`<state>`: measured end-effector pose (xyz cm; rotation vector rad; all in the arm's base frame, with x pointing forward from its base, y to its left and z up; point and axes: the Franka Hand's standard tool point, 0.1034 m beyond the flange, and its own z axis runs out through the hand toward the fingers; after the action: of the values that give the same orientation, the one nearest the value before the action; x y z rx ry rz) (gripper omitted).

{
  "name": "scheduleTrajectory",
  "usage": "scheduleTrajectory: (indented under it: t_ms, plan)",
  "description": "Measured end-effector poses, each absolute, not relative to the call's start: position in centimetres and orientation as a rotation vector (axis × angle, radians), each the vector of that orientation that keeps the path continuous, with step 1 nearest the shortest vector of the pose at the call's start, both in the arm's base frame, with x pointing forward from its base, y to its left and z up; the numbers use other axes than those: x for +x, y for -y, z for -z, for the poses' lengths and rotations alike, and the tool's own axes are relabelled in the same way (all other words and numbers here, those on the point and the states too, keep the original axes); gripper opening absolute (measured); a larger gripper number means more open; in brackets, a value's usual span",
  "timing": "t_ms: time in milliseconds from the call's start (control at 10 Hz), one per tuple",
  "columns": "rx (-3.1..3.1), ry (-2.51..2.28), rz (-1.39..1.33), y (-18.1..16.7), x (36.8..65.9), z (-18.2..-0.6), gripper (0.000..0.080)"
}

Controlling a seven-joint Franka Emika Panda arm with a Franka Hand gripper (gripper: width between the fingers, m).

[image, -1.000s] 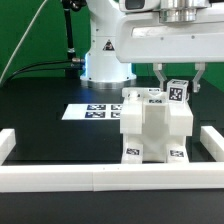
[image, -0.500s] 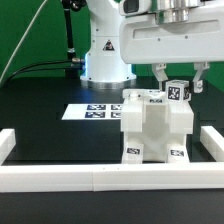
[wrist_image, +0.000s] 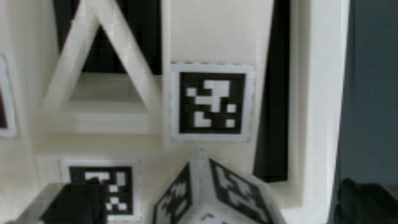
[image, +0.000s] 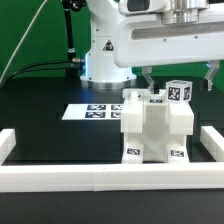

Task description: Assemble chair

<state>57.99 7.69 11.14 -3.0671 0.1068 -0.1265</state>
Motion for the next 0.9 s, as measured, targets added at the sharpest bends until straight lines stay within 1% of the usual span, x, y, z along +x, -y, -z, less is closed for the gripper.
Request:
scheduleTrajectory:
  t_ms: [200,400,600,700,800,900]
  plan:
    - [-3.079,0.125,0.133,-7.58,57.99,-11.11,0.0649]
    - [-3.061,0.75,0.146,-8.11,58.57,-11.65,0.0649]
    - [-3.023,0.907,0.144,-7.92,58.61,-11.66,0.0649]
    - [-3.03,0.879,0.144,-7.93,58.61,-11.66,0.0649]
    - [-3.041,0.838,0.144,-7.92,58.61,-11.66,0.0526]
    - [-3.047,0.811,0.144,-7.92,58.61,-11.66,0.038]
